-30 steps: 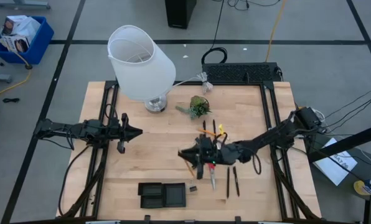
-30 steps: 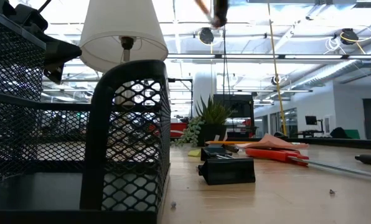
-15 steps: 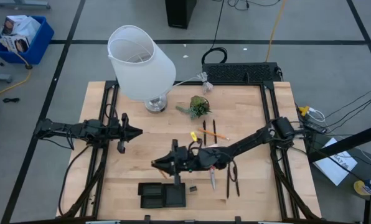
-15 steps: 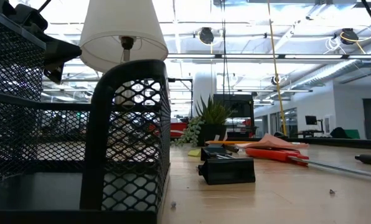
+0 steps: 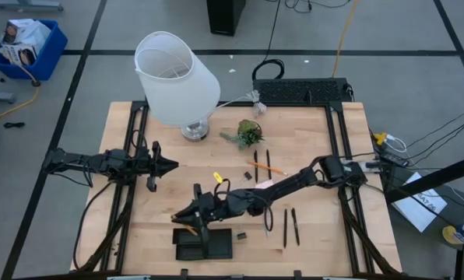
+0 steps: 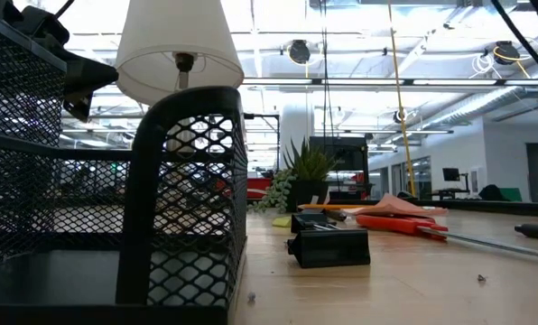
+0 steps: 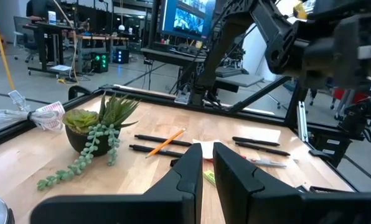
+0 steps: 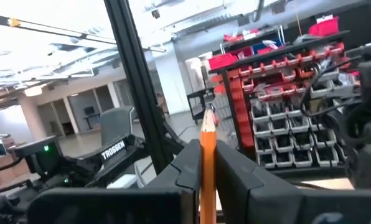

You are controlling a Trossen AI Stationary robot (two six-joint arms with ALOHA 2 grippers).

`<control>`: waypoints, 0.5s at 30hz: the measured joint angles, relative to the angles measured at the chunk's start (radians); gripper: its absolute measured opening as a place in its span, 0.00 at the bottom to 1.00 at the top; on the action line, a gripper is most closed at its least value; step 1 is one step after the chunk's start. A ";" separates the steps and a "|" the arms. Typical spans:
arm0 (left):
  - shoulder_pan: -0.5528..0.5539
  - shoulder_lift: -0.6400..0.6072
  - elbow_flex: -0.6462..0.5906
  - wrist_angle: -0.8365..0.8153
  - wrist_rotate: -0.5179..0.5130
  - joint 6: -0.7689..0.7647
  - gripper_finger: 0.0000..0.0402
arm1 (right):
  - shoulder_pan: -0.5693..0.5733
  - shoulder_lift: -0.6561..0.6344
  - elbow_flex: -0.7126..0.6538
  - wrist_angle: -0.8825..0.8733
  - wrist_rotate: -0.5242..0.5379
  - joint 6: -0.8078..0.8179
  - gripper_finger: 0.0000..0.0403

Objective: Pick and place office supplies into organizer
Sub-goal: Put the bottom yellow pencil into the mesh desk organizer

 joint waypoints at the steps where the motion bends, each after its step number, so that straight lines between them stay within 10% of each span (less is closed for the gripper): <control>1: 0.000 0.000 0.000 0.000 0.000 0.000 0.10 | 0.000 0.009 0.008 -0.002 -0.011 0.000 0.07; 15: 0.000 0.000 0.000 0.000 0.000 0.000 0.10 | -0.022 0.044 0.019 -0.040 -0.048 -0.040 0.15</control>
